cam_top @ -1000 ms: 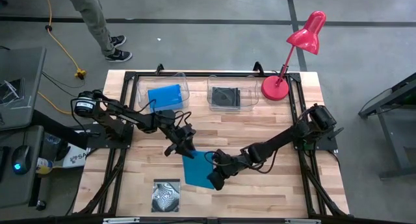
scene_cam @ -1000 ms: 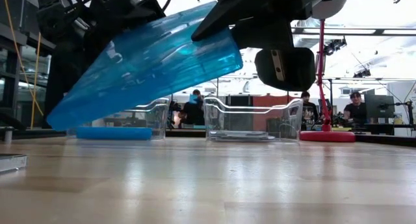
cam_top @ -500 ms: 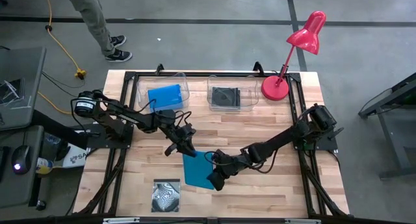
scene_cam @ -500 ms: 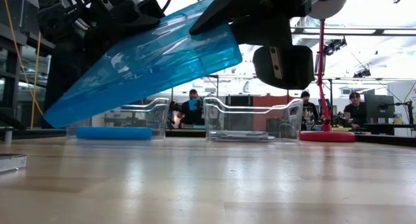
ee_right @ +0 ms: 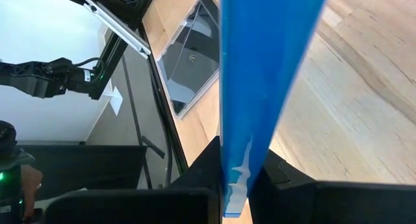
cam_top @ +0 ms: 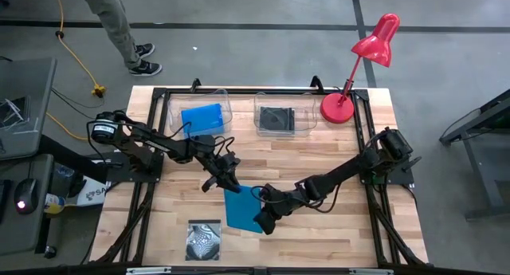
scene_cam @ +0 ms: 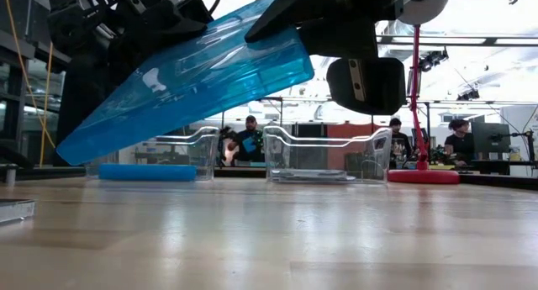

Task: Pick & place jewel cases by type
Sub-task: Put the blue CD case into the left transparent bin

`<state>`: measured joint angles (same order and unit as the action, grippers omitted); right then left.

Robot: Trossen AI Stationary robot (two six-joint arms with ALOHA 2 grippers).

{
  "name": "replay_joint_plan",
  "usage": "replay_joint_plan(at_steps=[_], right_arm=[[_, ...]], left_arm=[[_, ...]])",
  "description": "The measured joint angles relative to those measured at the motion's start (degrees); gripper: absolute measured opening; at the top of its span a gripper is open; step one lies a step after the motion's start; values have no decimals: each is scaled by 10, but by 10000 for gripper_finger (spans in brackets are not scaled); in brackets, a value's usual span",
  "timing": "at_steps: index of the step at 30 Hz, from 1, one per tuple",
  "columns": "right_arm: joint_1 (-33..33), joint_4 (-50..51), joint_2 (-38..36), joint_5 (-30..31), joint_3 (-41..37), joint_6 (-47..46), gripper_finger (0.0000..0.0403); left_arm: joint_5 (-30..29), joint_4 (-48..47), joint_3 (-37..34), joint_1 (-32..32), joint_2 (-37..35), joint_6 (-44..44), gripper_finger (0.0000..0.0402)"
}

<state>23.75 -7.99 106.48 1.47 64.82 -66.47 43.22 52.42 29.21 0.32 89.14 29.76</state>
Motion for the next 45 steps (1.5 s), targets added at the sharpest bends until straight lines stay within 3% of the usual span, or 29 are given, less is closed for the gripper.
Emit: replay_joint_plan(at_steps=[29,36,45], right_arm=[[-2,32,-57,-7,-2,37,37],[-4,35,-58,-3,-1,37,79],[-14,33,-58,-17,0,41,176]], left_arm=[[-6,33,1,0,-2,-10,19],[-7,40,1,0,-1,-12,19],[-9,44,0,0,-1,-12,20]])
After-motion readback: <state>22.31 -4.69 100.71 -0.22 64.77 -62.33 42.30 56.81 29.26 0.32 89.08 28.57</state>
